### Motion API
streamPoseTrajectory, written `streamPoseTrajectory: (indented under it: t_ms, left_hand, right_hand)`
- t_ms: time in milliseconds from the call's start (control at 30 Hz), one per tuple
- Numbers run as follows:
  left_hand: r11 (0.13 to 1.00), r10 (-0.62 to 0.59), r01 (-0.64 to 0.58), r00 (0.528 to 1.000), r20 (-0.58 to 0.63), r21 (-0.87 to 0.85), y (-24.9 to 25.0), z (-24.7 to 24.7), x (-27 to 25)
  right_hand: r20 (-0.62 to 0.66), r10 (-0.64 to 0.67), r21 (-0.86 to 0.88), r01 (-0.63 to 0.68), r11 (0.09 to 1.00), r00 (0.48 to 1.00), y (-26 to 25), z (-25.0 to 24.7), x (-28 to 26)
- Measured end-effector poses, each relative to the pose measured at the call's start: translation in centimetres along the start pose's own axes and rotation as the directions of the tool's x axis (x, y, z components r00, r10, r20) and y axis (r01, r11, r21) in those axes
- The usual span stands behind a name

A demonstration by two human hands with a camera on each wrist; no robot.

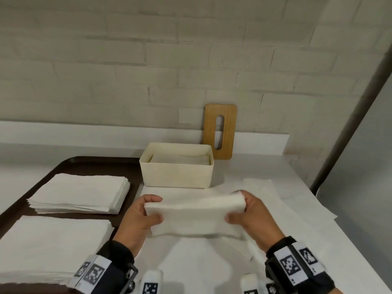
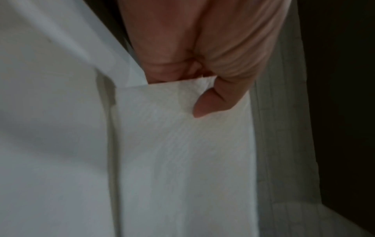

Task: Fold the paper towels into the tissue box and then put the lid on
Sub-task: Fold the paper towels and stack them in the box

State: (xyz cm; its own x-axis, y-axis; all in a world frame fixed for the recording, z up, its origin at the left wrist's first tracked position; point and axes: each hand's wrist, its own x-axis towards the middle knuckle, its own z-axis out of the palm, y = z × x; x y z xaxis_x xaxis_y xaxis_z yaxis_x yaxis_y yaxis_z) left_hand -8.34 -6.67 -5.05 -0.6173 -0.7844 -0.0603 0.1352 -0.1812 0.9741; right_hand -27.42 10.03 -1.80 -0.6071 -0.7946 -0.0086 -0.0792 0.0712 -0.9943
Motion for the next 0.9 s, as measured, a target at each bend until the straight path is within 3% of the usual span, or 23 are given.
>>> streamPoseTrajectory:
  t_ms: [133, 300, 400, 567, 667, 767, 900]
  left_hand:
    - [0.982, -0.033, 0.033, 0.999, -0.004, 0.188, -1.6, 0.8, -0.2]
    - [0.987, 0.038, -0.032, 0.999, -0.033, 0.156, -0.9, 1.5, -0.9]
    - [0.986, 0.062, -0.059, 0.998, -0.019, 0.158, -0.2, 1.5, -0.6]
    - [0.955, -0.029, 0.035, 0.999, -0.024, 0.295, -1.8, 1.0, 0.1]
    - [0.938, 0.008, 0.009, 0.999, -0.048, 0.348, -1.4, 1.1, 0.1]
    - [0.889, 0.121, -0.114, 0.993, 0.014, 0.443, 1.1, 1.4, -0.1]
    - [0.815, 0.216, -0.301, 0.951, 0.223, 0.494, 4.6, 1.8, -0.6]
  right_hand:
    - [-0.082, 0.077, -0.007, -0.078, 0.997, 0.994, 2.7, 1.3, -0.5]
    - [-0.161, 0.024, 0.102, -0.008, 0.995, 0.987, 2.1, 1.5, -0.4]
    - [-0.145, -0.021, 0.154, 0.044, 0.987, 0.989, 1.3, 1.2, -0.2]
    - [-0.088, 0.074, 0.057, -0.069, 0.996, 0.993, 2.6, 1.0, 0.1]
    - [-0.097, 0.054, 0.013, -0.053, 0.999, 0.994, 2.5, 0.8, 0.0]
    - [-0.006, -0.062, -0.128, 0.061, 0.990, 0.998, 0.7, 0.0, 0.0]
    - [0.243, -0.066, -0.389, 0.160, 0.907, 0.968, -2.8, -0.1, 0.0]
